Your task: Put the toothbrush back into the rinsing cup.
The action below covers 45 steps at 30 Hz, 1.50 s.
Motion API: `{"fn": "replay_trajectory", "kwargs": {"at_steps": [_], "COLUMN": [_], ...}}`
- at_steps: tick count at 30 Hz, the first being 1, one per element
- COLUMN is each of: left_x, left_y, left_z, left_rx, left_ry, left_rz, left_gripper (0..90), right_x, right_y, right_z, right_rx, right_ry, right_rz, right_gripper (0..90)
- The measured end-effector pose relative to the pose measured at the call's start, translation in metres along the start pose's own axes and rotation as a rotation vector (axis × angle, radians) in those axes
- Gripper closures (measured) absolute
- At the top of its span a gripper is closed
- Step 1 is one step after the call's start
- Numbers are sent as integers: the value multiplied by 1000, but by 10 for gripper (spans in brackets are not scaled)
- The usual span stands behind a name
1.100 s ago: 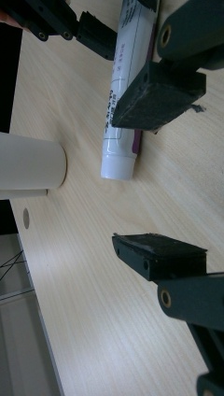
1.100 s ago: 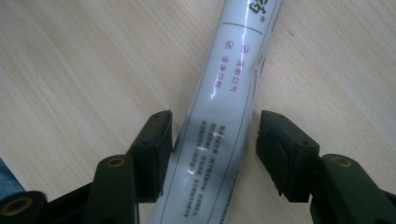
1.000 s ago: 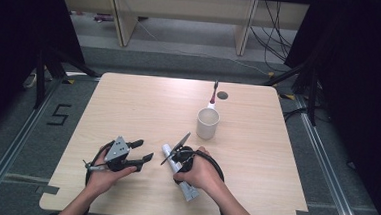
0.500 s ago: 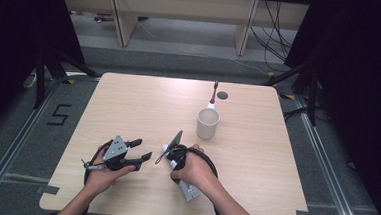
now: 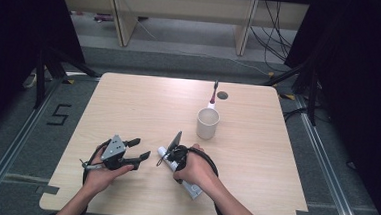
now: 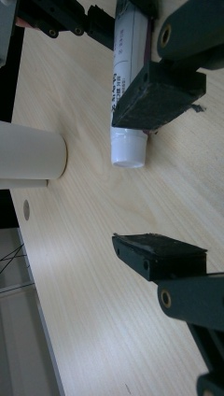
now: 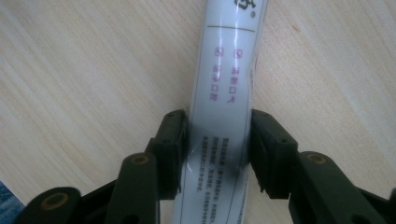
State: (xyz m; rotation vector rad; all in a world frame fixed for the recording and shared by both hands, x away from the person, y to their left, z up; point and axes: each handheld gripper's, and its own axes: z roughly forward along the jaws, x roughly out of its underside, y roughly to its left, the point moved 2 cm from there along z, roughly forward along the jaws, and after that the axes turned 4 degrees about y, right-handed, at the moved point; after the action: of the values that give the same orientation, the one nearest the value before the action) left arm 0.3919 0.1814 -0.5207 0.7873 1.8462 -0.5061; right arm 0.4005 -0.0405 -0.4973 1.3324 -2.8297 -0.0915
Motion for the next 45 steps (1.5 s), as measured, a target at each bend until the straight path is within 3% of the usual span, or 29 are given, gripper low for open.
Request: {"fn": "replay_trajectory", "kwargs": {"at_steps": [2,4,6,9,16,19,26,29,33,34,36,38,41,42,44,45], "left_x": [0,0,0,-1,-5,-10,-23,-28,-31,-32,-32,-33,-34,-35,-38,-39], "left_y": [0,0,0,0,-1,-5,-19,-24,-28,-29,-30,-30,-32,-33,-37,-38], "left_z": [0,0,0,0,-1,-4,-1,-1,-2,-2,-3,-3,-4,-4,-5,-5], "left_rx": [1,1,1,4,25,41,147,170,198,209,212,224,228,239,276,286], "left_ry": [0,1,2,1,-6,4,44,49,48,41,45,42,49,47,50,53], "left_rz": [1,1,2,4,19,44,148,177,176,172,173,169,179,176,180,191], "left_gripper": [365,365,365,365,365,365,365,364,364,364,364,364,364,364,364,364], "right_x": [1,1,1,2,6,11,27,34,43,45,53,56,60,60,62,63], "right_y": [0,-4,-5,-7,-12,-14,-20,-24,-28,-30,-27,-25,-27,-30,-30,-30], "right_z": [-1,-2,-4,-5,-7,-7,-16,-20,-27,-27,-33,-38,-43,-44,-46,-47], "right_rx": [-5,20,9,-16,-20,-22,-35,-44,-21,20,-107,-50,-46,-57,-43,-28], "right_ry": [13,7,-4,-15,-18,-26,-43,-48,-46,-69,-58,-63,-66,-69,-54,-40], "right_rz": [-3,-39,-54,-72,-107,-133,-217,-281,-388,-562,-545,-598,-625,-669,-657,-678], "right_gripper": [626,673,711,735,759,763,764,765,761,761,765,766,765,765,765,765]}}
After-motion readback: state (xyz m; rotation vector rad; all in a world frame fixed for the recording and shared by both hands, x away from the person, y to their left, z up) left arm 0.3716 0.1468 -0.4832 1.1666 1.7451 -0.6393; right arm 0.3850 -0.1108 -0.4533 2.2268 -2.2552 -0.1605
